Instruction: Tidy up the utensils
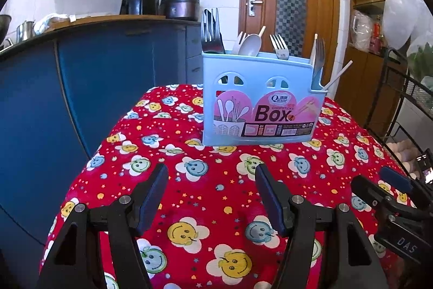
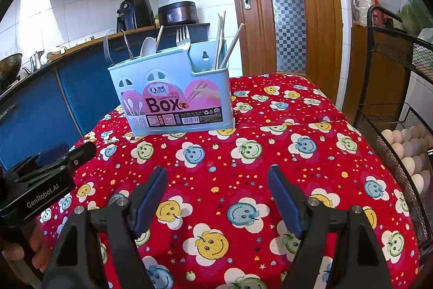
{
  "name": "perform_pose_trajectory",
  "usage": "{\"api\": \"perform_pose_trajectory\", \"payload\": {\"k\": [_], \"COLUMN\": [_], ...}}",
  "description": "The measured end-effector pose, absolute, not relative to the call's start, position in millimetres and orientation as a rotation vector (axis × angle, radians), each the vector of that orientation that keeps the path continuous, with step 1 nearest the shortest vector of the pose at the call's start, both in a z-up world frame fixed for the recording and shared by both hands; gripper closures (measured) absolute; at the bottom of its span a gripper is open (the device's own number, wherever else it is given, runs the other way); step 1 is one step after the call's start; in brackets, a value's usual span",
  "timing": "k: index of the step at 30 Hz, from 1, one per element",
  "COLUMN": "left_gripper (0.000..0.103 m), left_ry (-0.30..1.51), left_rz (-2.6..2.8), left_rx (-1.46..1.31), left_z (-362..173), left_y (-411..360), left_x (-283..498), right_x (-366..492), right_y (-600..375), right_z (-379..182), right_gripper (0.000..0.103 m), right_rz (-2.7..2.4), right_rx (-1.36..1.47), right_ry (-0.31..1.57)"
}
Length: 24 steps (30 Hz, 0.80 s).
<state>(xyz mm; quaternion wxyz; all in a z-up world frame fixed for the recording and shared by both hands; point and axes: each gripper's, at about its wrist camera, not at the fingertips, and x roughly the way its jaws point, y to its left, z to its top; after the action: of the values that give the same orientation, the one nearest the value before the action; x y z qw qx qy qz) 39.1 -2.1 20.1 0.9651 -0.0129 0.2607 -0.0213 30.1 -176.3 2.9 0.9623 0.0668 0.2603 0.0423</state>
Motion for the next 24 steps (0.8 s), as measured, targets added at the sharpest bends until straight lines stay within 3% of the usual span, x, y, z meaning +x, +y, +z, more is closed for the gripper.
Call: {"api": "perform_pose_trajectory", "payload": {"k": [24], "left_gripper": [0.035], "left_ry": [0.52], "left_rz": [-0.045], "left_rx": [-0.032], "left_z": [21.8], "left_y": [-2.2], "left_x": [38.1], "right_x": [30.2], "right_y": [-176.8], "right_z": [2.8], "right_gripper": [0.025], "right_rz": [0.083], "right_rx": [0.135], "right_ry": [0.526]}}
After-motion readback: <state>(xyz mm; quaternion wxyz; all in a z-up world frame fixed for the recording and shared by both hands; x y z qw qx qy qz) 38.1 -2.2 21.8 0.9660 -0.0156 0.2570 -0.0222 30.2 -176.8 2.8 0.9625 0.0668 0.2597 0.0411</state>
